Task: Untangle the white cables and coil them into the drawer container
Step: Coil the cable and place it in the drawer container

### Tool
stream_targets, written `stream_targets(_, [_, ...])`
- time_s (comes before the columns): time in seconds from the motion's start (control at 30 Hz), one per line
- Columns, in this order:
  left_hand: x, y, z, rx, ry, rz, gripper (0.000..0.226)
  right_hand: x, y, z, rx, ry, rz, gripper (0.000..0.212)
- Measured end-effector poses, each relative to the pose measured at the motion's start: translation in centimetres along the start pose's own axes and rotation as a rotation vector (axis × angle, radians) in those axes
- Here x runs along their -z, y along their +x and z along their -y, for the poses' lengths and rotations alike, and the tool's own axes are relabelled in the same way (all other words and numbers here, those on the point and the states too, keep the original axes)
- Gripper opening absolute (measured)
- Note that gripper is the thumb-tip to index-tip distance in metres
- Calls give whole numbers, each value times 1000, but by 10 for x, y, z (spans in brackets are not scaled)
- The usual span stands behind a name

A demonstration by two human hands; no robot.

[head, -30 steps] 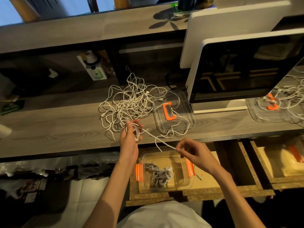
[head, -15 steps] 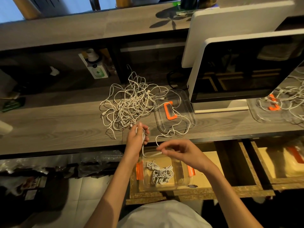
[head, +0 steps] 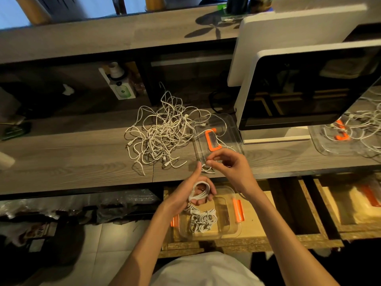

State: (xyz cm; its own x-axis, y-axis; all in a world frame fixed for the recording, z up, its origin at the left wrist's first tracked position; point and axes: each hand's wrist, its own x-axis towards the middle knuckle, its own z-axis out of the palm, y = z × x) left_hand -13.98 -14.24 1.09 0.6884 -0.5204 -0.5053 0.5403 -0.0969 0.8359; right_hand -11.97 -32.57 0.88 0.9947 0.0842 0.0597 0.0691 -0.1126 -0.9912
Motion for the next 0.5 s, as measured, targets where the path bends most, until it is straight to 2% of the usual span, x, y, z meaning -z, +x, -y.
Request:
stream_targets(0.07, [-2, -1, -1, -51, -1, -22, 78, 0, 1, -8, 1, -55, 5, 14])
stream_targets(0.17, [0, 1, -1, -105, -32, -152, 64, 2, -4, -17, -52, -116, 24, 16])
stream_targets(0.33, [6, 7, 5, -149, -9, -372, 58, 6, -13, -25, -68, -246, 111, 15])
stream_targets(0.4, [8, 5, 6, -146, -13, -381, 56, 8, -16, -25, -67, -312, 156, 19])
stream_targets(0.5, [12, -1, 4, -155, 43, -286, 53, 14, -20, -24, -69, -318, 158, 29])
